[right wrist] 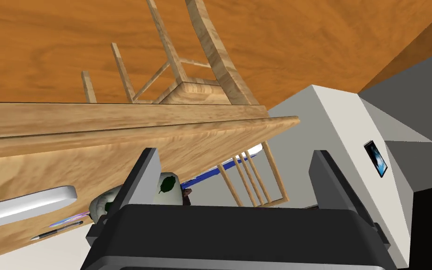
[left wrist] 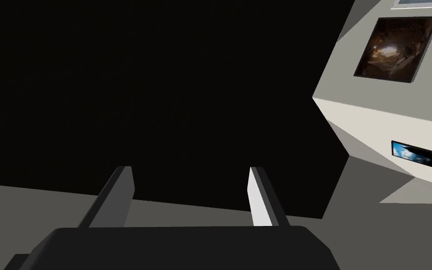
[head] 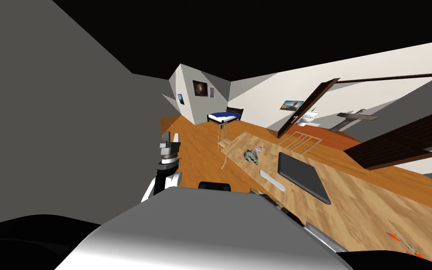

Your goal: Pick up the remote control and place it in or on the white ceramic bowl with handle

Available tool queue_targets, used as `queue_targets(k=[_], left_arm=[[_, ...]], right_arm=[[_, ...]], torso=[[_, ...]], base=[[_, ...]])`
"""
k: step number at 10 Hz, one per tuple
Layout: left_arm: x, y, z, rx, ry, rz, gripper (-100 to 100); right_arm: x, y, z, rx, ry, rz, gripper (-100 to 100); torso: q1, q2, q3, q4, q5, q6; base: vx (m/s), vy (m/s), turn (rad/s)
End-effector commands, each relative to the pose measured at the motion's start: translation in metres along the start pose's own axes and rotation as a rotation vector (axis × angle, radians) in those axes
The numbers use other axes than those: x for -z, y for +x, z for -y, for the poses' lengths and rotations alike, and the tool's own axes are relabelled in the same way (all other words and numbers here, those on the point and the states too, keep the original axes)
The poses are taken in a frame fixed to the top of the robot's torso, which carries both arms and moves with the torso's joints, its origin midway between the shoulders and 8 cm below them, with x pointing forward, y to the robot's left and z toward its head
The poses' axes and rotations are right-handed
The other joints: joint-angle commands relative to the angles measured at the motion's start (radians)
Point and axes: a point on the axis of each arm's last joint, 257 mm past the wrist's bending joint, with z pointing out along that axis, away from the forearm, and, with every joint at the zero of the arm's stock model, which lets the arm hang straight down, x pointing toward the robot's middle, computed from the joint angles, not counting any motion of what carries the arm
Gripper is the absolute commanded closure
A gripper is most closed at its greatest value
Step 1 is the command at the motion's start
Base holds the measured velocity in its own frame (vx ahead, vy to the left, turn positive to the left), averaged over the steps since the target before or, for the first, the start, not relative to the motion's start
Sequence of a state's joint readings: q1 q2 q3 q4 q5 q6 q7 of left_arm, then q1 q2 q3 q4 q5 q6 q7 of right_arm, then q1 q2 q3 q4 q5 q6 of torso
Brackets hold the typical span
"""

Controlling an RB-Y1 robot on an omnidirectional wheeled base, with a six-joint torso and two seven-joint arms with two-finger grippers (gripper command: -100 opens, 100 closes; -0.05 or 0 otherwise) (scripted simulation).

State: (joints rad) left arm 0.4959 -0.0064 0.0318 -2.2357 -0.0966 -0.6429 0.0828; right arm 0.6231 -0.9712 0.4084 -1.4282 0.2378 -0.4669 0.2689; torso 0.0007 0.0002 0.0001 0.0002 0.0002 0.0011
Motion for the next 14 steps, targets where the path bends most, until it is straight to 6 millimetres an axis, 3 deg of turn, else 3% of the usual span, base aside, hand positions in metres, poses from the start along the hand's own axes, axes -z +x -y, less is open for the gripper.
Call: queue_targets(k=[1, 2, 3, 6, 8, 9, 11, 12, 13, 14], left_arm=[[0.0, 0.0, 0.0, 0.0, 0.0, 0.0, 0], [0.0, 0.0, 0.0, 0.0, 0.0, 0.0, 0], [0.0, 0.0, 0.0, 0.0, 0.0, 0.0, 0], [0.0, 0.0, 0.0, 0.0, 0.0, 0.0, 0], [0.0, 0.0, 0.0, 0.0, 0.0, 0.0, 0], [0.0, 0.0, 0.0, 0.0, 0.0, 0.0, 0], [0.0, 0.0, 0.0, 0.0, 0.0, 0.0, 0], [0.0, 0.0, 0.0, 0.0, 0.0, 0.0, 0], [0.0, 0.0, 0.0, 0.0, 0.0, 0.0, 0], [0.0, 0.0, 0.0, 0.0, 0.0, 0.0, 0]], right_arm=[[0.014, 0.021, 0.021, 0.036, 0.029, -0.071, -100], [0.019, 0.026, 0.031, 0.033, 0.05, -0.082, -100], [0.036, 0.046, 0.05, 0.066, 0.084, -0.152, -100], [0.059, 0.068, 0.076, 0.097, 0.13, -0.228, -100], [0.103, 0.101, 0.113, 0.153, 0.196, -0.36, -100], [0.104, 0.1, 0.115, 0.156, 0.199, -0.362, -100], [0.146, 0.122, 0.145, 0.21, 0.247, -0.477, -100], [0.149, 0.122, 0.148, 0.21, 0.256, -0.482, -100], [0.17, 0.13, 0.162, 0.234, 0.279, -0.534, -100], [0.17, 0.131, 0.162, 0.234, 0.28, -0.535, -100]], torso=[[0.0, 0.0, 0.0, 0.0, 0.0, 0.0], [0.0, 0.0, 0.0, 0.0, 0.0, -0.001], [0.0, 0.0, 0.0, 0.0, 0.0, 0.0], [0.0, -0.001, -0.001, 0.0, 0.0, -0.001], [0.0, -0.001, -0.001, 0.0, 0.0, -0.001], [0.0, -0.002, -0.001, 0.0, 0.0, -0.001], [-0.001, -0.002, -0.001, 0.0, 0.0, -0.001], [-0.001, -0.003, -0.002, -0.001, 0.0, -0.001], [-0.002, -0.003, -0.002, -0.001, 0.0, 0.0], [-0.003, -0.003, -0.001, 0.0, -0.001, 0.0]], base=[[0.0, 0.02, 0.198], [0.001, 0.016, 0.141], [0.007, 0.025, 0.225], [0.01, 0.015, 0.161], [0.018, 0.014, 0.294], [0.027, 0.0, 0.126], [0.034, -0.002, 0.276], [0.035, -0.022, 0.128], [0.034, -0.024, 0.154], [0.03, -0.022, 0.124]])
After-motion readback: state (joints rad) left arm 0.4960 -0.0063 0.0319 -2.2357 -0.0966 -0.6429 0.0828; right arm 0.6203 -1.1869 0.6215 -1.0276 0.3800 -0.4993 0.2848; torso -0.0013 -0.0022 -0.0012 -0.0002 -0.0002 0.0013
